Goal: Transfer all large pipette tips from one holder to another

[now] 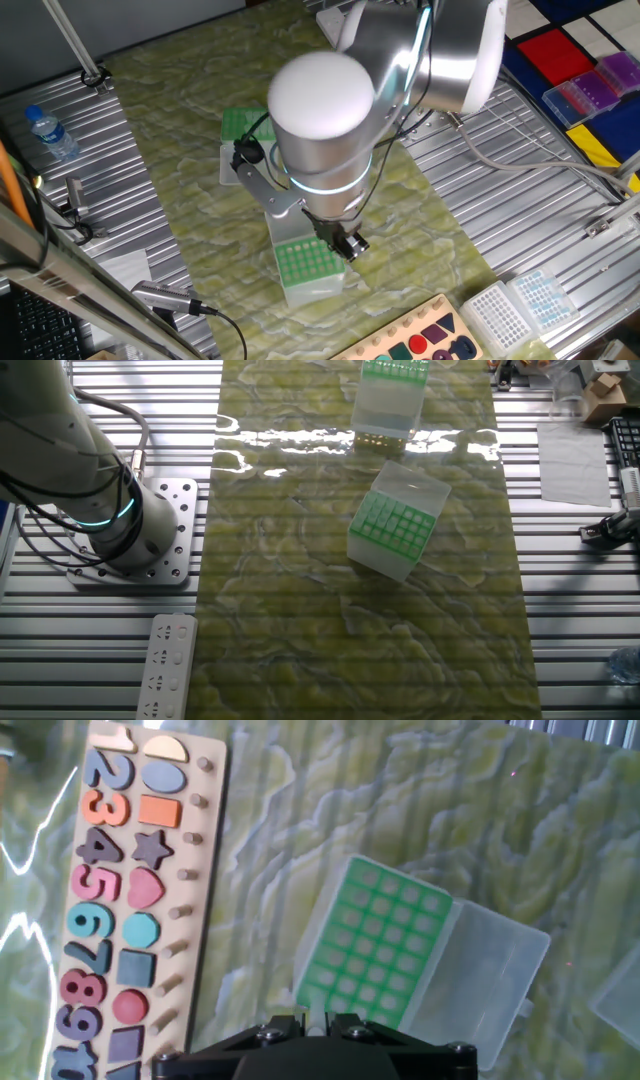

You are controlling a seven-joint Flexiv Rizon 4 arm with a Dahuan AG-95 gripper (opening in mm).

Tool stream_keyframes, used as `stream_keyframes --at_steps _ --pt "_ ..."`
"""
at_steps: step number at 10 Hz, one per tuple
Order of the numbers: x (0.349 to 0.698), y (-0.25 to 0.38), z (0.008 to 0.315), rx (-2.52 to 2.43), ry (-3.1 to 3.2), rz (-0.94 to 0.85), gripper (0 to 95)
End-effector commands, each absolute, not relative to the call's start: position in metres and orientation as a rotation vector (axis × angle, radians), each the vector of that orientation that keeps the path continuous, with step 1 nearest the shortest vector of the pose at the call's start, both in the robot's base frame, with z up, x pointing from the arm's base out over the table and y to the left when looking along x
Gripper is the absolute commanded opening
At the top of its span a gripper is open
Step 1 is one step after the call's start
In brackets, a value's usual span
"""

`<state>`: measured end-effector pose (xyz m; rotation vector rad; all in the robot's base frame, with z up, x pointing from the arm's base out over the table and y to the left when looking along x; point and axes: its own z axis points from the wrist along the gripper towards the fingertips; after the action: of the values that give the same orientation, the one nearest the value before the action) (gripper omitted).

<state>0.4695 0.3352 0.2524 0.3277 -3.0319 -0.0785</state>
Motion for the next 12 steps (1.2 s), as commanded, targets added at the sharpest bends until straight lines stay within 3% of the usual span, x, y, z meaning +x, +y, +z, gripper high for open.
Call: stream_keyframes --at_steps 1,6,12 --pt "0.472 0.337 0.266 0.363 -3.022 -0.073 0.0" --pt "0.473 0.332 0.313 0.441 -2.963 -0.07 0.0" --pt "0.468 0.3 0.332 0.626 -2.92 -0.041 0.0"
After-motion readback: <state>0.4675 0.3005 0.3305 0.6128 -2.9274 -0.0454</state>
